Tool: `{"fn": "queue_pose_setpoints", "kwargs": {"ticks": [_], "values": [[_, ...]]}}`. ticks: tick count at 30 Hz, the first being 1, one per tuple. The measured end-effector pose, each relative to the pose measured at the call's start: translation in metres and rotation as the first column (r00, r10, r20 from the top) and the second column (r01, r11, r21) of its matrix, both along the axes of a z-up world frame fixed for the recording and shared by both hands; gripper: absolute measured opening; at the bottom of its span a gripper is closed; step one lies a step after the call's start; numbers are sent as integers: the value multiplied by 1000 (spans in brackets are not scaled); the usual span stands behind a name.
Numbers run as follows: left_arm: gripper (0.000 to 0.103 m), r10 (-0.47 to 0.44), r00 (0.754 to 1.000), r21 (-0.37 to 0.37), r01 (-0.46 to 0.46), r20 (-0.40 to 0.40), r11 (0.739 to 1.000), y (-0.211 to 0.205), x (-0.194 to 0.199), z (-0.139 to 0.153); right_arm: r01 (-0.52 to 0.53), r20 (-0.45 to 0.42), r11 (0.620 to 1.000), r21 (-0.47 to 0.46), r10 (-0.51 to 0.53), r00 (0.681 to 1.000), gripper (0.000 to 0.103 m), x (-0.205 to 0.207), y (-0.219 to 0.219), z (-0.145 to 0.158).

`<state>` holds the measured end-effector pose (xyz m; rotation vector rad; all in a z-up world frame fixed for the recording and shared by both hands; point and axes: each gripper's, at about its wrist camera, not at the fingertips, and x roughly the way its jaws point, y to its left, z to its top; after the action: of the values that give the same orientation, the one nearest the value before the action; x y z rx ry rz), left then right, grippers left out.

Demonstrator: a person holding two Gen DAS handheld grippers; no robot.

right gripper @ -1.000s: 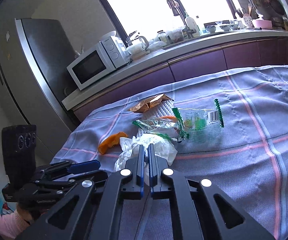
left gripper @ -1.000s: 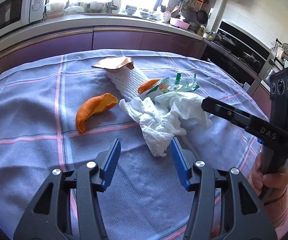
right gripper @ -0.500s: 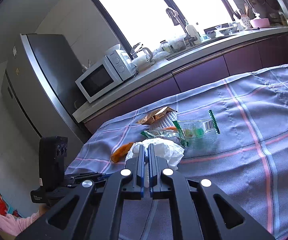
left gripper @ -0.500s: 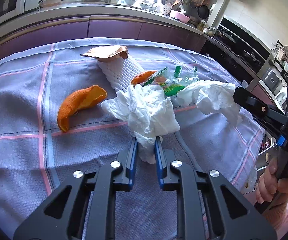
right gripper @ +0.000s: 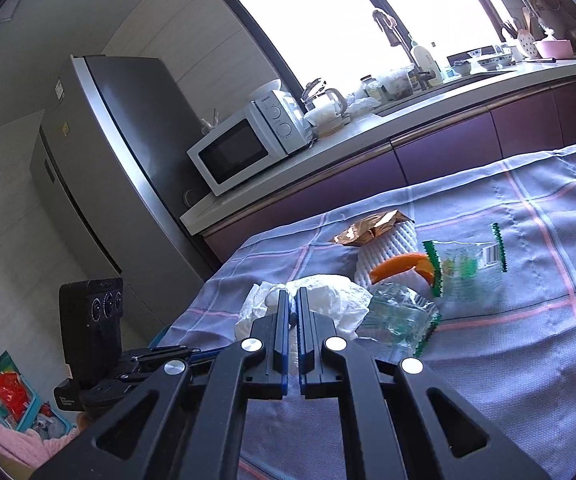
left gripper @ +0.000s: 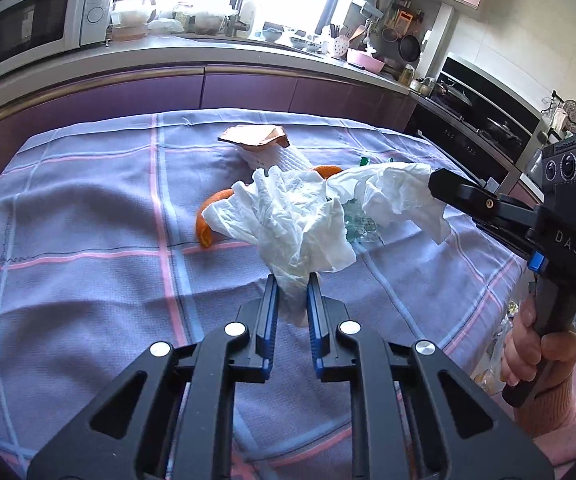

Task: Collect trash
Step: 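Grasp a white tissue with the left gripper while the right gripper grasps another tissue, then carry both tissues over the teal bin with both grippers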

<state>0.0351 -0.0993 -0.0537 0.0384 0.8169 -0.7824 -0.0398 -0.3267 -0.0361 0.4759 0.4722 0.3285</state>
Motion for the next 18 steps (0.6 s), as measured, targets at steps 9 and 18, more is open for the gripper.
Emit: {"fn": "queue_pose_setpoints", "kwargs": {"ticks": [9,18], "values": [[14,84,996,13,-84,20,996,53,-10,3,-85,-27,996,10,85,996,3,13,31,-5],[14,191,981,19,-191,25,981,107,-14,2,-185,-43,983,5,185,982,3,26,70,-6]]}}
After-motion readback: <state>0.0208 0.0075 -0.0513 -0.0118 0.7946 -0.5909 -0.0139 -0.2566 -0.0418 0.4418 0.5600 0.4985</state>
